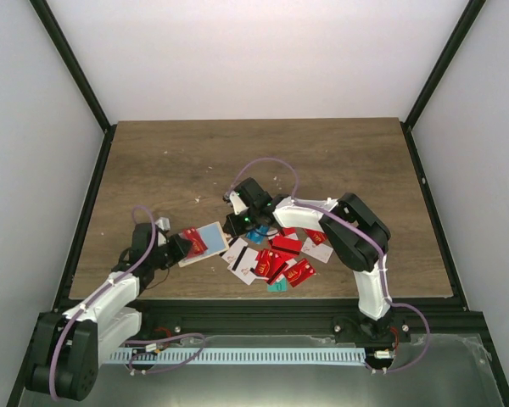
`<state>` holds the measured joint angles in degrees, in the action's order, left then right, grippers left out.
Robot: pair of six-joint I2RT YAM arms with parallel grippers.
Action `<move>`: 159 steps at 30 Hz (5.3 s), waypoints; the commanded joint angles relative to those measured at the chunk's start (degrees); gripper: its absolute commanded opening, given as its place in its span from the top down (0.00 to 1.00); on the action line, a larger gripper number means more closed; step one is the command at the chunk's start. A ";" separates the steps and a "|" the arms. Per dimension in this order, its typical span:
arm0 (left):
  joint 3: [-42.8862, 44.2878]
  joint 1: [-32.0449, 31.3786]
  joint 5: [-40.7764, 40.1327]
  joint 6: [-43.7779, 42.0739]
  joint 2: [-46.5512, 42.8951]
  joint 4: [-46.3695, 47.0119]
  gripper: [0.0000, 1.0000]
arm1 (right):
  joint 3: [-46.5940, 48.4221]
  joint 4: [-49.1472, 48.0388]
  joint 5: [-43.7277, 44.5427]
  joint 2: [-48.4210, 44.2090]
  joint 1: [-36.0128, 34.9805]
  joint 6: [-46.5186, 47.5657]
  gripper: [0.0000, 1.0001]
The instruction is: Put the credit cards into the card holder
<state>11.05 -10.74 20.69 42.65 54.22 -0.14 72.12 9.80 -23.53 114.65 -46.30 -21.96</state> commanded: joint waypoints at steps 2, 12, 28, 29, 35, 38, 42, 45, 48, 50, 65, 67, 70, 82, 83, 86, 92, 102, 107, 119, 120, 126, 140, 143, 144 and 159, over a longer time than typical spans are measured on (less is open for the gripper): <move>-2.15 0.22 0.88 0.88 -0.72 2.43 0.96 | -0.40 -0.57 -2.21 1.23 0.25 -1.14 0.99; -4.39 0.22 1.65 1.75 0.68 8.63 0.96 | -1.67 -1.10 -3.54 1.44 0.25 -2.04 0.99; -5.02 0.23 -5.05 1.64 -2.09 9.07 0.96 | -1.98 -1.06 -4.37 1.71 0.25 -2.22 0.99; -5.02 0.24 -4.75 1.60 -1.65 9.63 0.96 | -1.90 -1.05 -4.36 1.76 0.25 -2.22 0.99; -6.26 0.20 -0.46 1.81 2.86 15.12 0.96 | -1.67 -1.28 -4.55 2.20 0.25 -2.53 0.99; -6.75 0.23 0.79 1.99 4.01 16.75 0.96 | -1.62 -1.36 -4.68 2.33 0.25 -2.60 0.99; -7.01 0.17 2.49 2.13 4.15 17.53 0.96 | -1.62 -1.37 -4.65 2.58 0.25 -2.85 0.99; -7.22 0.11 3.73 2.49 3.91 17.31 0.96 | -1.55 -1.32 -4.43 2.75 0.24 -3.29 0.99; -8.05 0.03 5.27 2.81 3.83 18.37 0.96 | -1.54 -1.29 -4.23 3.13 0.25 -3.73 0.99; -8.75 0.02 4.97 3.12 3.73 19.14 0.96 | -1.45 -1.28 -4.16 3.37 0.25 -4.02 0.99; -9.93 0.02 7.93 4.37 4.97 26.98 0.96 | -1.61 -0.21 -3.24 4.71 0.25 -5.70 0.99; -10.20 0.02 8.22 4.83 5.78 28.39 0.96 | -1.61 -0.22 -3.36 4.93 0.29 -5.91 0.99; -8.92 -0.07 5.10 3.27 4.14 22.43 0.96 | -1.71 0.08 -3.21 4.84 0.25 -5.82 0.99; -9.56 -0.21 3.57 4.28 -0.83 17.53 0.96 | -1.11 0.04 -3.52 5.70 0.25 -5.69 0.99; -9.62 -0.29 3.65 4.32 0.01 18.32 0.96 | -1.05 0.04 -3.55 5.68 0.25 -5.66 0.99; -9.77 -0.70 3.72 4.90 2.41 20.49 0.96 | -1.17 0.04 -3.51 5.59 0.21 -5.72 0.99; -9.86 -2.09 3.91 6.44 5.50 24.13 0.96 | -1.36 0.04 -3.63 5.60 0.25 -5.65 0.99; -11.26 -2.97 1.86 9.45 1.33 25.11 0.96 | -1.42 0.30 -3.43 5.60 0.25 -5.81 0.99; -12.28 -2.96 -0.28 11.49 -1.76 24.99 0.96 | -1.88 0.34 -3.04 5.35 0.23 -5.68 0.99; -13.60 -3.11 0.09 12.99 1.69 28.35 0.96 | -1.98 0.19 -3.13 5.53 0.34 -6.03 0.99; -13.68 -3.14 -0.13 12.94 1.08 27.49 0.96 | -2.06 0.11 -3.23 5.50 0.26 -6.08 0.99; -13.04 -3.14 -4.73 11.48 -8.71 16.06 0.96 | -2.55 0.04 -3.24 5.32 0.32 -6.18 0.99; -13.67 -3.14 -5.36 11.01 -5.61 17.97 0.96 | -2.74 0.24 -3.36 5.63 0.26 -6.88 0.99; -13.75 -3.14 -4.47 10.95 -2.67 20.98 0.96 | -3.18 -0.03 -3.43 5.63 0.33 -6.97 0.99; -13.85 -3.22 -4.17 11.04 -1.88 22.00 0.96 | -3.21 -0.11 -3.45 5.71 0.34 -6.96 0.99; -15.00 -5.13 -4.52 13.94 3.41 28.56 0.96 | -2.86 -0.06 -3.89 6.37 0.31 -7.29 0.99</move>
<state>0.58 -15.14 16.75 55.46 56.69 24.97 70.39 7.07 -29.34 117.51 -45.82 -28.62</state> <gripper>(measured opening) 0.041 0.024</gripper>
